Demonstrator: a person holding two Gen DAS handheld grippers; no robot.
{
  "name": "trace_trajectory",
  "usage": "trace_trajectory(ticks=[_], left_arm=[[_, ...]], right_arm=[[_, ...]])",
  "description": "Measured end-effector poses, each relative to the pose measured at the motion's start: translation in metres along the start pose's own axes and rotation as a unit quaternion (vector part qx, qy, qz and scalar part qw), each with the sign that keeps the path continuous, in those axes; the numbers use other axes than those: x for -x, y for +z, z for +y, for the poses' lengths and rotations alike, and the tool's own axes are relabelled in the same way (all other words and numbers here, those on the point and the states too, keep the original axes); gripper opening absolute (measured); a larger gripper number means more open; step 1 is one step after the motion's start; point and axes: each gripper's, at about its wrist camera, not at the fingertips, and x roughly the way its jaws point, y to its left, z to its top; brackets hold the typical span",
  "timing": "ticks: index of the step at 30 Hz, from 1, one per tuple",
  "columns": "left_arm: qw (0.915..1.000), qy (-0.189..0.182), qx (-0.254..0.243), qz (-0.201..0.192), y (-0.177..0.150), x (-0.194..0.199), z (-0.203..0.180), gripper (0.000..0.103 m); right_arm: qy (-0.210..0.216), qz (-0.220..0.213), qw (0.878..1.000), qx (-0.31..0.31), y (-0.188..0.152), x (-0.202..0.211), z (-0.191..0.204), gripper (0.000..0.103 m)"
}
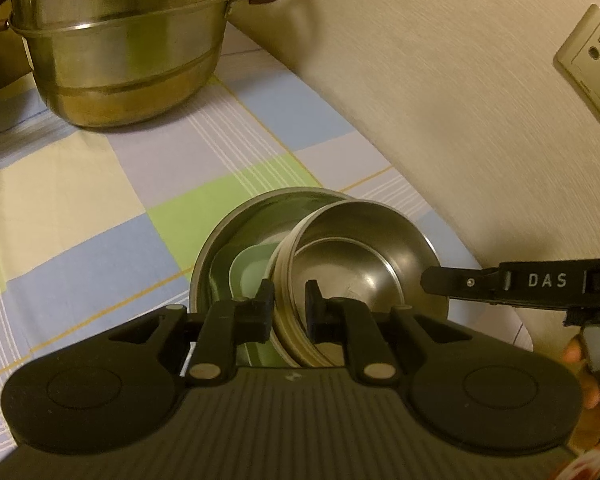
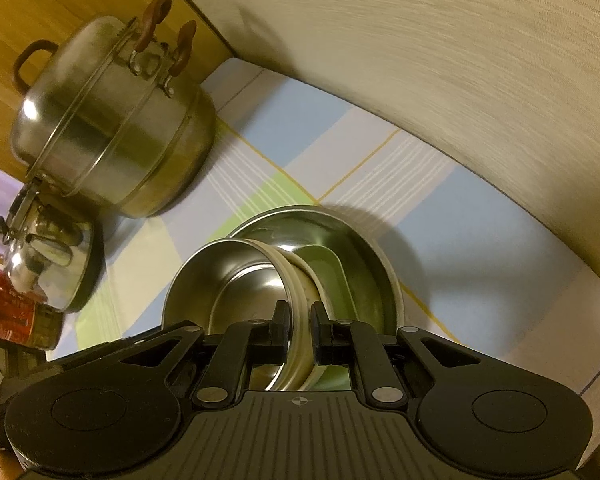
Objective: Organize plates and bowls
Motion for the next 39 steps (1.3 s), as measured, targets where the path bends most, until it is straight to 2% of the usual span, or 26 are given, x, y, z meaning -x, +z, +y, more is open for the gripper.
trace_trajectory(ticks=[6,8,10,18,25,32,36,39], left_arm=[[0.9997,0.007,-0.008,-0.023,-0.003,0.020,-0.004,0.017],[0.9993,0.016,-0.014,-0.031,-0.006,0.027,-0.008,0.019],[0.9986,0.023,-0.022,-0.042,-0.010,0.038,-0.012,0.021],[0.9943,0.049,-0.040,-0.086,-0.040,0.089,-0.025,0.022],[0.9918,0.067,-0.027,-0.105,-0.087,0.132,-0.026,0.025],[0.9920,0.080,-0.005,-0.097,-0.138,0.161,-0.022,0.025],[0.9936,0.079,0.003,-0.081,-0.160,0.168,-0.024,0.025],[0.9949,0.075,0.009,-0.067,-0.174,0.173,-0.024,0.025]], right_arm=[[0.011,-0.025,0.999,0.023,-0.003,0.011,0.003,0.015],[0.023,-0.034,0.999,0.027,-0.005,0.016,0.003,0.025],[0.030,-0.044,0.998,0.035,-0.008,0.024,0.004,0.042],[0.055,-0.100,0.989,0.093,-0.044,0.069,0.011,0.061],[0.038,-0.130,0.980,0.142,-0.092,0.101,0.020,0.062],[0.084,-0.104,0.982,0.131,-0.133,0.112,0.013,0.062],[0.074,-0.077,0.985,0.134,-0.152,0.115,0.016,0.062],[0.048,-0.047,0.987,0.149,-0.168,0.113,0.023,0.062]])
